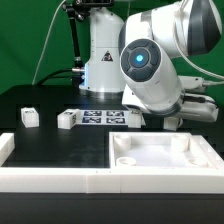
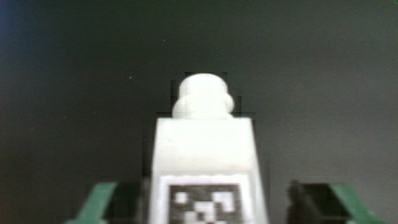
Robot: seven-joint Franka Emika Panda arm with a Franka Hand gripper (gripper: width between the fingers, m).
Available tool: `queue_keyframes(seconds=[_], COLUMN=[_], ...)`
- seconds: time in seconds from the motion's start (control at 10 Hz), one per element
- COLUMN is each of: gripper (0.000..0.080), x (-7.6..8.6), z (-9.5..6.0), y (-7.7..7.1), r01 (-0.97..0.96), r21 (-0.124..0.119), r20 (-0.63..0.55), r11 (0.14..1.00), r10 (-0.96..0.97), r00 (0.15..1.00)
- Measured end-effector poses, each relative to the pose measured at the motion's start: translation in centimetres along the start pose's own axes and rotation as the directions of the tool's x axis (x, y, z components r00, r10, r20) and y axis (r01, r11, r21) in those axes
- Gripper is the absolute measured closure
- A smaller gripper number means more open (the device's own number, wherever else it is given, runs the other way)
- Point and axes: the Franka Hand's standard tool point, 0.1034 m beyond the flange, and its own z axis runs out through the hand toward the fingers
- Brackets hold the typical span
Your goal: Assemble one leg
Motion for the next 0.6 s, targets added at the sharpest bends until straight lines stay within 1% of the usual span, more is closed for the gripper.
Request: queue_keyframes(seconds=[0.1,0.6], gripper=[0.0512,0.0512], x=[0.0,-0.01], z=[0.01,0.01], y=[0.0,0.01], r01=[0.0,0.0], r21=[0.0,0.0], r20=[0.0,0.0], r11=[1.0,1.0], r10=[0.0,0.0], r00=[1.0,1.0])
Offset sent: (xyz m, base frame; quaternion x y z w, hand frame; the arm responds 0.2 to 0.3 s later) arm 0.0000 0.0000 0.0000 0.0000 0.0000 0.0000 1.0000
